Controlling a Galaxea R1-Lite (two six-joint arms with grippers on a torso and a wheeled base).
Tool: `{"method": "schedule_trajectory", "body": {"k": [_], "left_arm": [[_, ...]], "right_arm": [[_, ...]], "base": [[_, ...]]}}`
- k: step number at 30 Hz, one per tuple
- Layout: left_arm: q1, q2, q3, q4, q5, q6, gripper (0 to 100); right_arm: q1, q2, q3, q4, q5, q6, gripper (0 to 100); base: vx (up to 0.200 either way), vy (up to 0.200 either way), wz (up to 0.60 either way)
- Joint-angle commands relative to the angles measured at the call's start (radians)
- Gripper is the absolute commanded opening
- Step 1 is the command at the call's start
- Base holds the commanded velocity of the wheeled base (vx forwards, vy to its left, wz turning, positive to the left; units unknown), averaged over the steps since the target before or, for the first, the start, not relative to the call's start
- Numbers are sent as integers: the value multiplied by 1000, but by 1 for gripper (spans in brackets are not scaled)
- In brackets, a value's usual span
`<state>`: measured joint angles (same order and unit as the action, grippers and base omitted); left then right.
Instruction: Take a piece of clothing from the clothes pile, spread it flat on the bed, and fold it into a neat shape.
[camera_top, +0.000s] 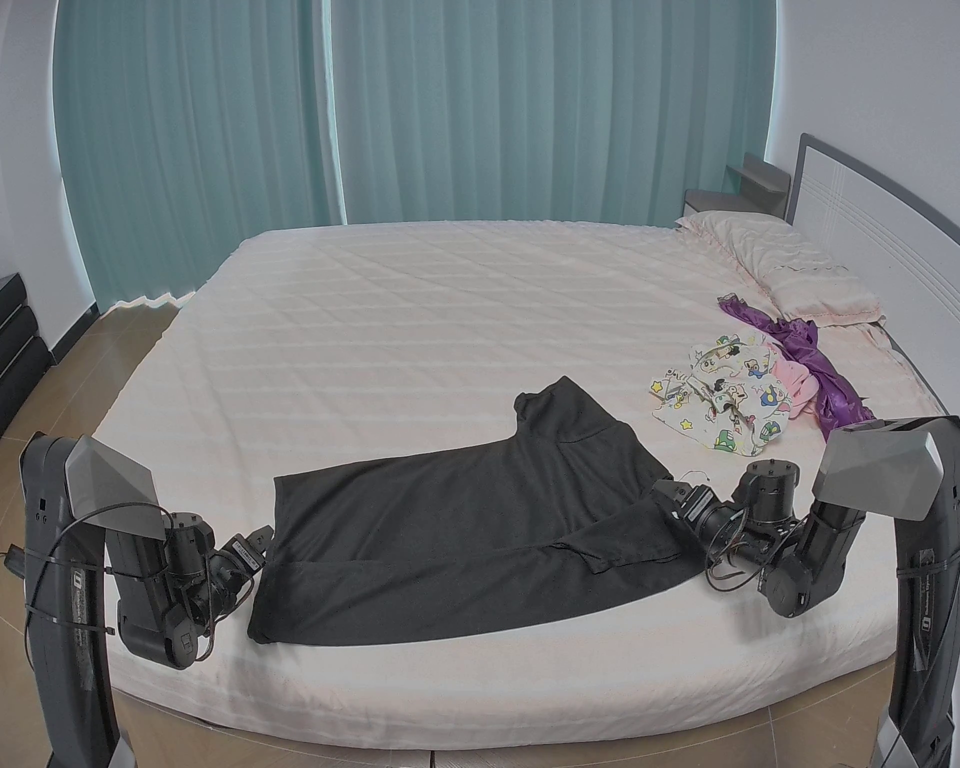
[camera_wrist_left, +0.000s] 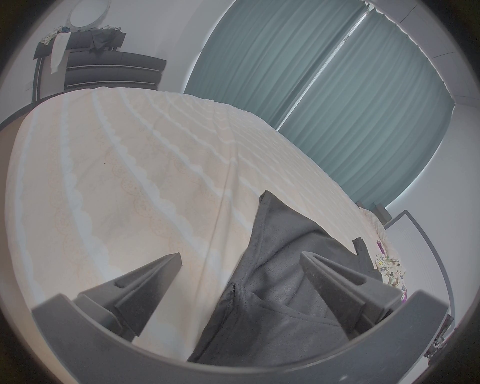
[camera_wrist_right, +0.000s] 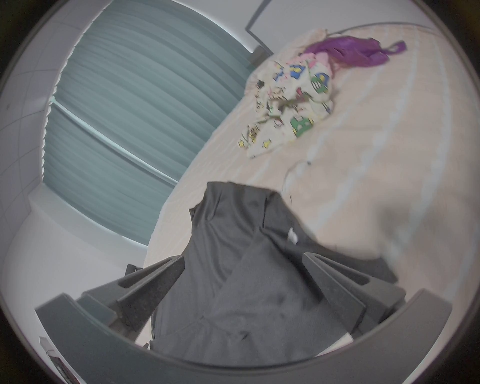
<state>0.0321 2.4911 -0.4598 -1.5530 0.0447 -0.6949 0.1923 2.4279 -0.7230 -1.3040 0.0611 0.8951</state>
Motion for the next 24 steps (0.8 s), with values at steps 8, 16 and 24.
{"method": "schedule_trajectory", "body": {"k": [8, 16, 24], "left_arm": [[0, -4, -5, -18, 1, -2, 100], [0, -6, -8, -18, 3, -5, 100], [-1, -6, -8, -18, 4, -3, 100]], "right_arm": [[65, 54, 5, 15, -47, 34, 100], [76, 108, -104, 26, -56, 33, 100], [82, 111, -190, 154, -92, 34, 100]], "base": [[-50, 0, 0], [0, 0, 0], [0, 0, 0]]}}
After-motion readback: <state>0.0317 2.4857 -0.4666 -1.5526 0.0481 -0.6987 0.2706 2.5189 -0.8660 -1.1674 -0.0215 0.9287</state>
